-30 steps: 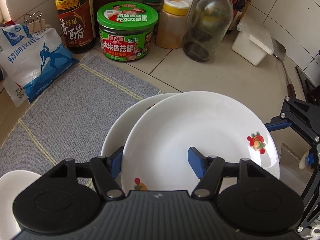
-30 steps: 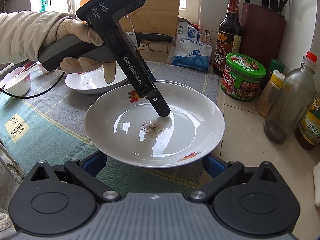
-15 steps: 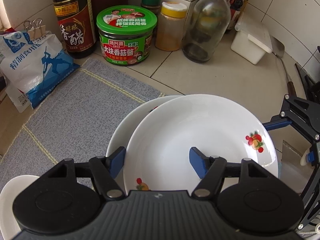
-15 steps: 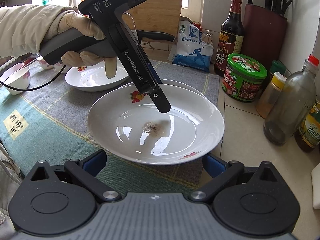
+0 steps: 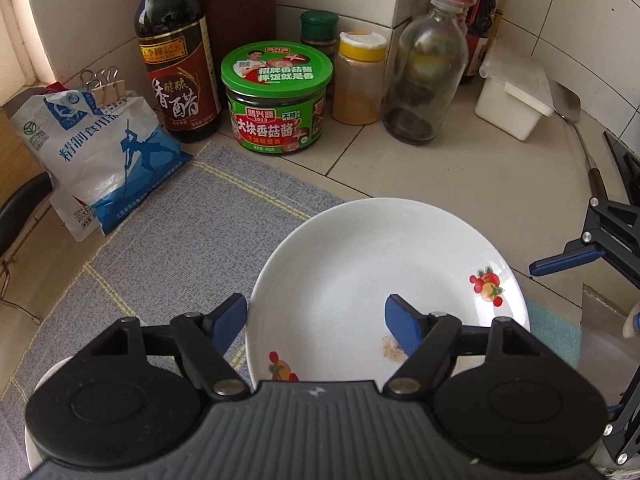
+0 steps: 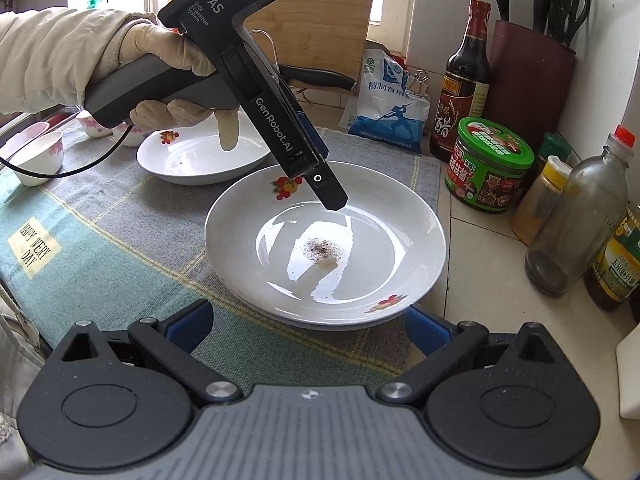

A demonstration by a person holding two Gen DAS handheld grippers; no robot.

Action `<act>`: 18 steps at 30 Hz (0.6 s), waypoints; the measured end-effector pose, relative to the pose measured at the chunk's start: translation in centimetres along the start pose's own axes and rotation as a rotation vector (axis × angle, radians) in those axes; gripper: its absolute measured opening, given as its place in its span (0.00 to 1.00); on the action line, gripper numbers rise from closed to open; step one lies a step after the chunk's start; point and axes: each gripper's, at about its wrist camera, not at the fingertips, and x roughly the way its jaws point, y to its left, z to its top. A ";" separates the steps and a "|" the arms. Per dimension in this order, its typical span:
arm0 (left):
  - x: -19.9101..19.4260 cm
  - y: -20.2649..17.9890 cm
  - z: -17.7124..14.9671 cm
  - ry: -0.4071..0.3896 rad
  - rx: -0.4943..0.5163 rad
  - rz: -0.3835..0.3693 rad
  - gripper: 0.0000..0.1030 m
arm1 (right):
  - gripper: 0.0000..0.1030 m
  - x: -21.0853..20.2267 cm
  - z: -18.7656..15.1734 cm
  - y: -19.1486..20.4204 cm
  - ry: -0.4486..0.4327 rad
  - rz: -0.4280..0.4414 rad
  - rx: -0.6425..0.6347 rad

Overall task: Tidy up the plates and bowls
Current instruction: 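Lower the stained plate onto the flower-print plate and open the left gripper, then withdraw the left gripper from the stacked plates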

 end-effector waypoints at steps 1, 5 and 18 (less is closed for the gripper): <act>-0.3 0.1 -0.1 -0.007 -0.006 -0.005 0.74 | 1.00 -0.1 0.0 0.1 -0.002 0.000 -0.001; -1.8 -0.1 -0.6 -0.050 -0.020 0.018 0.74 | 1.00 -0.4 0.3 0.6 -0.016 -0.003 -0.007; -8.5 -3.3 -7.7 -0.215 -0.145 0.154 0.82 | 1.00 -1.6 0.9 3.0 -0.038 -0.098 -0.005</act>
